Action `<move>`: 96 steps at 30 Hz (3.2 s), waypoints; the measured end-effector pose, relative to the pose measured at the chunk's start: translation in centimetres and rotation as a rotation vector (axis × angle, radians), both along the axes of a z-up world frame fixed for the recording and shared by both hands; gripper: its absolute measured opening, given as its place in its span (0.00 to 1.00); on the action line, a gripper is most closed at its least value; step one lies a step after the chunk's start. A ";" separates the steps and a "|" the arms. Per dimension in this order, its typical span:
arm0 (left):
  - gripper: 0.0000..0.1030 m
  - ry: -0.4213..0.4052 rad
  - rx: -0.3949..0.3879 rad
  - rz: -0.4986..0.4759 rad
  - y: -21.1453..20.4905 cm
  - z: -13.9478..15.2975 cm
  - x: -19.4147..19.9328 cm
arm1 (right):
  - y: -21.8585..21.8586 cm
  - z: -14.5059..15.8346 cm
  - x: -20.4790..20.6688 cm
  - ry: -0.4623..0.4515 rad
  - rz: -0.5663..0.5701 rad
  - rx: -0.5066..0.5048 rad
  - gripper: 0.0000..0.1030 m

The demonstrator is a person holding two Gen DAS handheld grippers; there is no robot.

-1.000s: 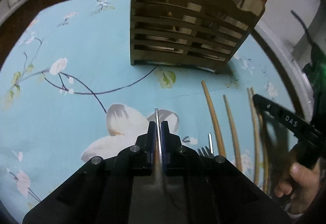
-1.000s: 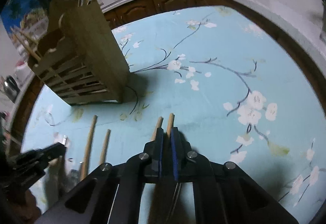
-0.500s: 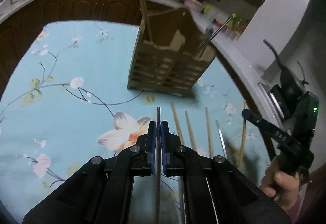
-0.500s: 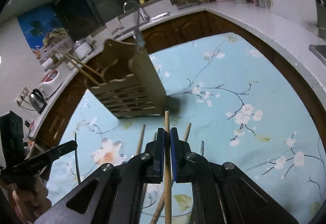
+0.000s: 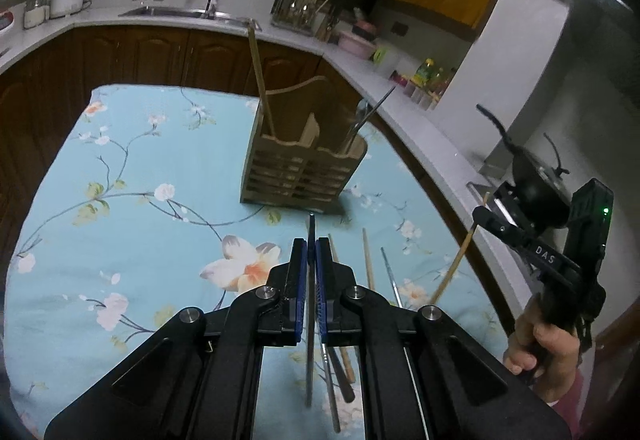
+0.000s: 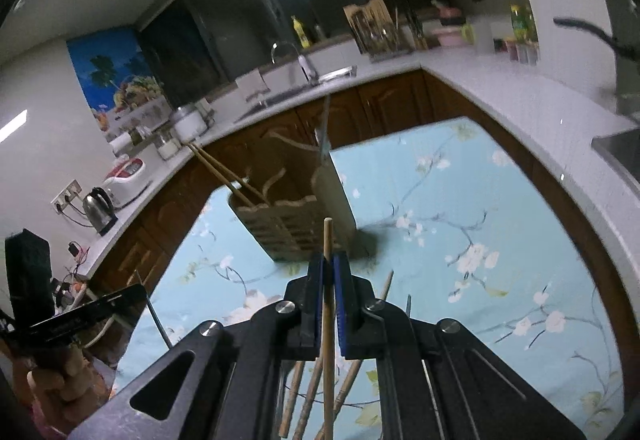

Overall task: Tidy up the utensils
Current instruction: 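Lift metal utensil in left tool while right tool lifts chopstick over holder, then open left tool releasing metal utensil while right tool releases chopstick in holder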

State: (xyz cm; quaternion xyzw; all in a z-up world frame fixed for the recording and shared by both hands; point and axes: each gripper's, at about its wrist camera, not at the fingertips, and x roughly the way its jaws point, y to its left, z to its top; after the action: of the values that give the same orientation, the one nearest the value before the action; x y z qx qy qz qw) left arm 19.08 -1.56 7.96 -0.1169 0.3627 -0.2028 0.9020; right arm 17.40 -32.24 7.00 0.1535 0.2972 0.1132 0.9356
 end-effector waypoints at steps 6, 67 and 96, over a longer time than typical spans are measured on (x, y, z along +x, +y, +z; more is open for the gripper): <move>0.04 -0.053 -0.021 0.024 1.1 1.9 -0.8 | 0.1 2.3 -0.7 -0.074 -0.009 -0.018 0.05; 0.04 -0.169 -0.055 0.226 0.4 0.5 16.5 | 2.0 1.7 15.9 -0.110 -0.098 0.019 0.07; 0.96 -0.180 -0.107 0.298 5.0 2.9 6.1 | -1.0 4.9 3.8 -0.213 -0.078 0.062 0.98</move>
State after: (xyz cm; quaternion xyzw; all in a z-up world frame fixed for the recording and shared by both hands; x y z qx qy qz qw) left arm 25.14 3.40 10.90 -0.1985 0.2477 -0.0956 0.9434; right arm 21.17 -33.26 11.93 0.1808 0.1862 0.1017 0.9604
